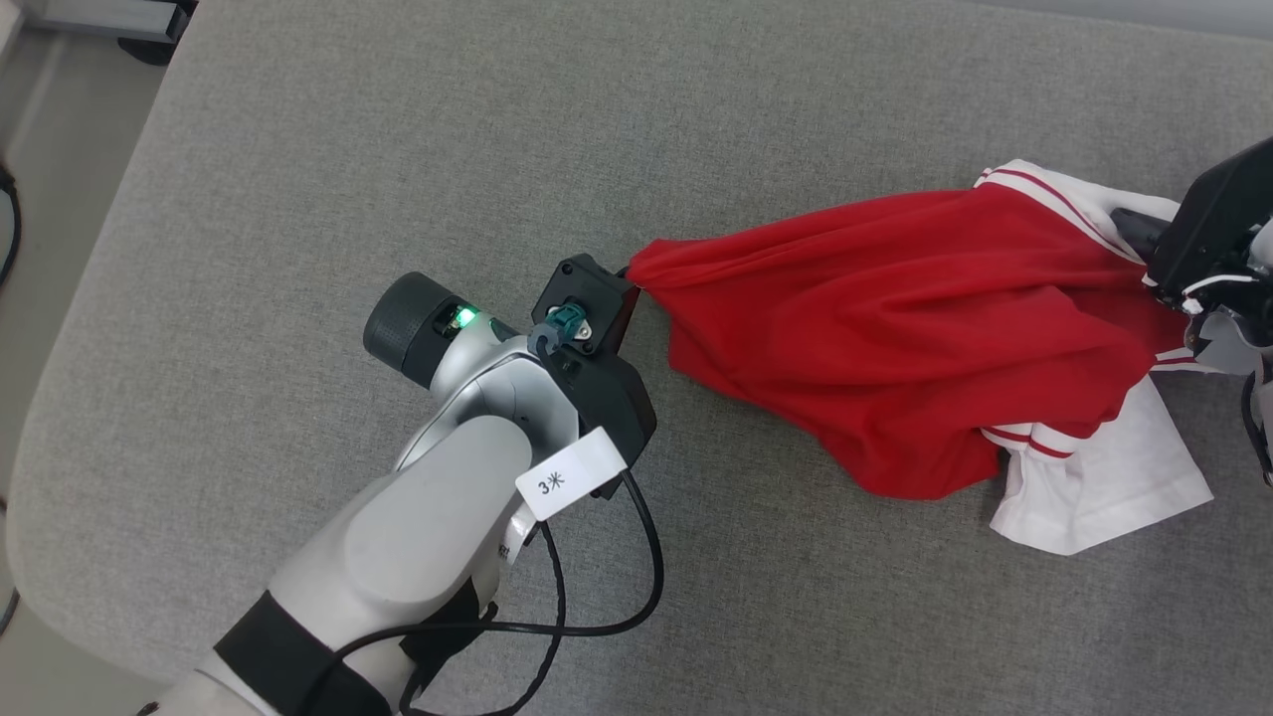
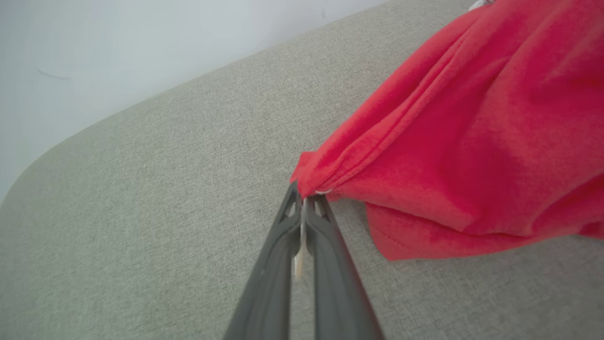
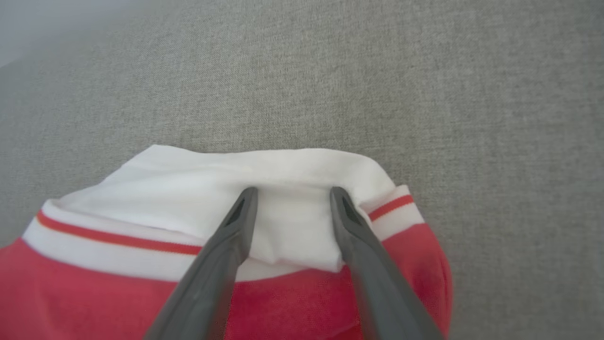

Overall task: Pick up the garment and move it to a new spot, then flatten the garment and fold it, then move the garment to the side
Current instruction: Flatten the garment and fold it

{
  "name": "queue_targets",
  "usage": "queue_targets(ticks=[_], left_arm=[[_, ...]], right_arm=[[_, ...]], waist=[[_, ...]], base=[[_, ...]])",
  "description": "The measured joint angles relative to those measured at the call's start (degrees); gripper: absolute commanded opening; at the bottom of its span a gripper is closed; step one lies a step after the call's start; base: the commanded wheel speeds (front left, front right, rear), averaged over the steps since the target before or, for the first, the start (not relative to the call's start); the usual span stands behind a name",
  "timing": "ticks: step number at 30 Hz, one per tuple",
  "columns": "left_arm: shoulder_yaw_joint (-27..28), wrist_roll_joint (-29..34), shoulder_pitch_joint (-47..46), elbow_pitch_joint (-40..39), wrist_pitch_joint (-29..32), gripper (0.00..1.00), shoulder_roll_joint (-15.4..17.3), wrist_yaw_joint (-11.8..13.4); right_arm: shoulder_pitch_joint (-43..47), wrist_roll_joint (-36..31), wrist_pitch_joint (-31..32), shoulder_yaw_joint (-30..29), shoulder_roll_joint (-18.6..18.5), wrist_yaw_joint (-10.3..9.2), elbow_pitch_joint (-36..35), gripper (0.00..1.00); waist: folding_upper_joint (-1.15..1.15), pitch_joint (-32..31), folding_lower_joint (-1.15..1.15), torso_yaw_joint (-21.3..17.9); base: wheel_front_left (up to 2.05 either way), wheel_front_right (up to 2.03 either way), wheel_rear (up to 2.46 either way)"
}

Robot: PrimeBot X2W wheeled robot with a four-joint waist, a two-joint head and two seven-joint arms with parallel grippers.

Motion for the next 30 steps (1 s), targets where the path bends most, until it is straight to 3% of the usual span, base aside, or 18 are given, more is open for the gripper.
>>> queue_targets(ticks=[2, 6, 17, 18, 19, 30], left_arm=[[0.0, 0.0, 0.0, 0.2, -0.2, 0.00, 0.0, 0.0], [0.1, -0.1, 0.0, 0.7, -0.5, 0.00, -0.2, -0.1], [0.6, -0.4, -0.2, 2.8, -1.5, 0.00, -0.5, -0.6], [0.7, -0.4, -0.2, 3.0, -1.5, 0.00, -0.5, -0.6], [0.8, -0.4, -0.2, 3.1, -1.5, 0.00, -0.4, -0.6], [0.5, -0.5, -0.2, 4.4, -1.9, 0.00, -0.9, -1.0]], right_arm=[[-0.1, -0.5, 0.0, 0.4, -0.1, 0.00, 0.2, 0.62], [-0.9, -2.0, 0.5, 0.8, -0.3, -0.02, 1.9, 0.00], [-2.2, -5.0, -1.9, -0.2, 0.3, -0.03, 5.2, 0.00], [-2.5, -5.2, -2.5, -0.5, 0.4, -0.08, 5.3, 0.31], [-2.9, -5.4, -2.7, -0.6, 0.4, -0.08, 5.4, 1.00], [-4.1, -7.6, -3.7, -0.9, -0.6, -0.09, 6.6, 1.00]], waist=[[0.00, 0.0, 0.00, 0.0], [0.00, -0.3, 0.00, -0.3], [0.00, -1.1, -0.01, -0.9], [0.00, -1.3, -0.01, -1.0], [0.00, -1.4, 0.00, -1.1], [0.00, -3.0, -0.01, -2.3]], base=[[0.00, 0.00, 0.00], [0.00, 0.00, 0.00], [0.00, 0.00, 0.00], [0.00, 0.00, 0.00], [0.00, 0.00, 0.00], [0.00, 0.00, 0.00]])
